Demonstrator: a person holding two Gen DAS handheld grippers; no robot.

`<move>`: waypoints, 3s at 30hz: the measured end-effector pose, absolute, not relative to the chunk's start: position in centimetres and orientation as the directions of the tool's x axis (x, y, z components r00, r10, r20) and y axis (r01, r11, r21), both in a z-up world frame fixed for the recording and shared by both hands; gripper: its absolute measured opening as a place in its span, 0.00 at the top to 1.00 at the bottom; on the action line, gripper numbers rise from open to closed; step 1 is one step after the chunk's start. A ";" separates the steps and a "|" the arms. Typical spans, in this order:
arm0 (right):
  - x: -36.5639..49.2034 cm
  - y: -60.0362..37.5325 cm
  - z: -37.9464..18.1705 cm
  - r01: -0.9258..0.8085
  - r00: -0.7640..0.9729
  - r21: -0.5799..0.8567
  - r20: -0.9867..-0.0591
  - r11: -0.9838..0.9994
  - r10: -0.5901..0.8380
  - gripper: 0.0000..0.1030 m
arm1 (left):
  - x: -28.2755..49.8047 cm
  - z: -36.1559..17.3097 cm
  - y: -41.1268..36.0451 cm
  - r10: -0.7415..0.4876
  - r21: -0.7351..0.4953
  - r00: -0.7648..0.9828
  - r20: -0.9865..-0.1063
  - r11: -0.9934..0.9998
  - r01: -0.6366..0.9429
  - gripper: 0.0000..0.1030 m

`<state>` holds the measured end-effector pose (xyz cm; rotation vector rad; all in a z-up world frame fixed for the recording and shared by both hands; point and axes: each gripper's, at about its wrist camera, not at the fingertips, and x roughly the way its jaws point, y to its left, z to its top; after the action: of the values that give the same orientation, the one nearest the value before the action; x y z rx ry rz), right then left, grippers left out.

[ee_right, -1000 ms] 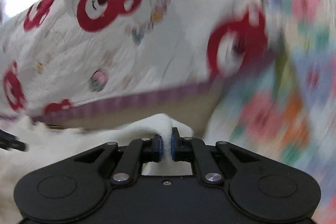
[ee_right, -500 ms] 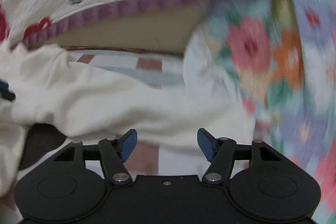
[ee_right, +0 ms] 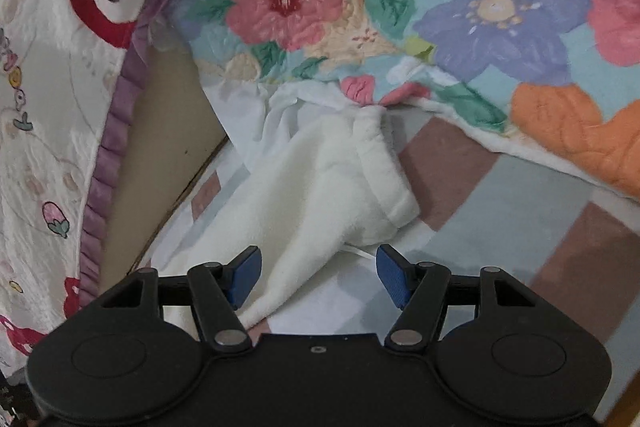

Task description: Fold clothes

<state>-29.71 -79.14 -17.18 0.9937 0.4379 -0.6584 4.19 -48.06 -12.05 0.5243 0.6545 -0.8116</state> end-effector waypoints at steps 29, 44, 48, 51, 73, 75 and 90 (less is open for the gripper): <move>-23.1 -80.1 -7.5 0.636 0.769 0.321 -0.342 0.702 -0.540 0.91 | 7.5 -5.6 -49.7 -0.525 0.246 0.679 -0.514 0.668 0.703 0.95; -19.5 -81.8 -13.5 0.770 0.547 0.151 -0.656 0.619 -0.520 0.55 | 4.9 -11.2 -46.1 -0.438 0.280 0.529 -0.727 0.515 0.810 0.42; -20.5 -77.4 -15.6 0.635 0.647 0.320 -0.717 0.703 -0.258 0.55 | 3.4 -11.2 -39.9 -0.393 0.360 0.540 -0.744 0.446 0.820 0.42; -19.2 -74.1 -15.1 0.511 0.677 0.309 -0.720 0.802 -0.154 0.55 | 3.6 -10.1 -35.1 -0.363 0.374 0.588 -0.723 0.510 0.774 0.41; 3.3 -56.0 3.9 0.119 0.639 0.316 -0.750 0.941 0.171 0.90 | 15.1 -11.4 -11.5 -0.412 -0.253 0.525 -0.745 0.902 0.349 0.64; 5.4 -55.0 3.7 0.135 0.605 0.248 -0.787 0.959 0.118 0.90 | 17.1 -11.3 -10.7 -0.374 -0.234 0.548 -0.748 0.921 0.310 0.63; 12.6 -55.8 -1.6 0.142 0.520 0.065 -0.854 0.988 -0.018 0.53 | 18.1 -13.1 -11.1 -0.444 -0.213 0.591 -0.673 0.882 0.420 0.54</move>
<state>12.55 -55.80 -1.63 0.1325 1.0201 -0.0962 18.14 -11.13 -13.11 -0.0325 0.7924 -0.5023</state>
